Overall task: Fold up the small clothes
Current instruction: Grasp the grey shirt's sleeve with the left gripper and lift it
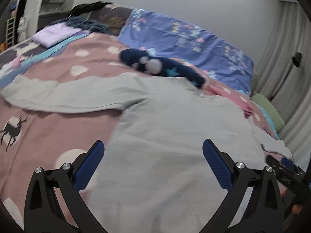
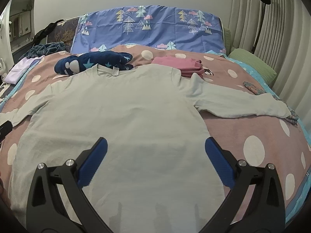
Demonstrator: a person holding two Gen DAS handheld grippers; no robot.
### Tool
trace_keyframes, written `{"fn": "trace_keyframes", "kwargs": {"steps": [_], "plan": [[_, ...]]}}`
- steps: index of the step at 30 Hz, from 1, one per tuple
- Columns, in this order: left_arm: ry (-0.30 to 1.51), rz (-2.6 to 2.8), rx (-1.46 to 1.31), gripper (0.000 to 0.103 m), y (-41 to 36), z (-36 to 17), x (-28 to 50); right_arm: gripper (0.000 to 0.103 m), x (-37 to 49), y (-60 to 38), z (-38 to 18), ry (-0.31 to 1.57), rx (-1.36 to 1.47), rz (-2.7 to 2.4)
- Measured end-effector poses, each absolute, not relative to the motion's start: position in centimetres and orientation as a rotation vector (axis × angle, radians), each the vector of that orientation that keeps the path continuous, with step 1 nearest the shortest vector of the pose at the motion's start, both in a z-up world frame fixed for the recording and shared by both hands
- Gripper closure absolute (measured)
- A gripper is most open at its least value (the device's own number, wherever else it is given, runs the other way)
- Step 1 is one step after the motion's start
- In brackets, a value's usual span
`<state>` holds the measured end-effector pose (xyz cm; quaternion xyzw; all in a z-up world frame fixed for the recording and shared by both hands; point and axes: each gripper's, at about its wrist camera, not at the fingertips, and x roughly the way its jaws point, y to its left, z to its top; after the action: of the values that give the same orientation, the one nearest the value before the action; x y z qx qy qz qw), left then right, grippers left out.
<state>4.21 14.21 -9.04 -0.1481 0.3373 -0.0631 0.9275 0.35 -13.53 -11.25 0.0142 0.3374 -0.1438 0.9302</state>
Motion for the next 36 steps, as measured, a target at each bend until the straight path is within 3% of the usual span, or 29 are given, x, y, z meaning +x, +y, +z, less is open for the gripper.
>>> {"fn": "trace_keyframes", "kwargs": {"steps": [7,13,20,22,23,24,25,26,32,36], "plan": [[0.702,0.076,-0.609,0.045,27.8,-12.5,5.4,0.002,0.6,-14.2,-12.3,0.724,0.03,-0.318],[0.655,0.322,-0.852,0.046,40.1,-16.1,6.2,0.002,0.8,-14.9,-13.3,0.755,0.034,-0.351],[0.619,0.496,-0.853,0.046,46.4,-16.4,10.1,0.002,1.2,-15.3,-13.6,0.762,0.038,-0.375],[0.618,0.533,-0.828,0.048,47.0,-16.0,11.3,0.002,1.3,-15.3,-13.7,0.768,0.037,-0.382],[0.625,0.555,-0.814,0.059,47.2,-15.8,11.9,0.002,1.4,-15.3,-13.8,0.771,0.037,-0.384],[0.634,0.562,-0.802,0.083,47.3,-15.6,12.3,0.002,1.4,-15.4,-13.9,0.773,0.037,-0.386],[0.644,0.546,-0.797,0.097,47.3,-15.3,12.9,0.002,1.5,-15.4,-13.9,0.774,0.038,-0.387],[0.642,0.493,-0.809,0.102,47.3,-15.1,13.1,0.002,1.5,-15.4,-14.0,0.774,0.038,-0.388],[0.563,0.302,-0.642,0.102,41.0,-8.6,14.3,0.002,1.5,-16.3,-14.2,0.773,0.061,-0.392],[0.515,0.091,-0.507,0.102,31.9,-3.2,16.0,0.002,1.3,-17.5,-14.5,0.77,0.099,-0.392]]}}
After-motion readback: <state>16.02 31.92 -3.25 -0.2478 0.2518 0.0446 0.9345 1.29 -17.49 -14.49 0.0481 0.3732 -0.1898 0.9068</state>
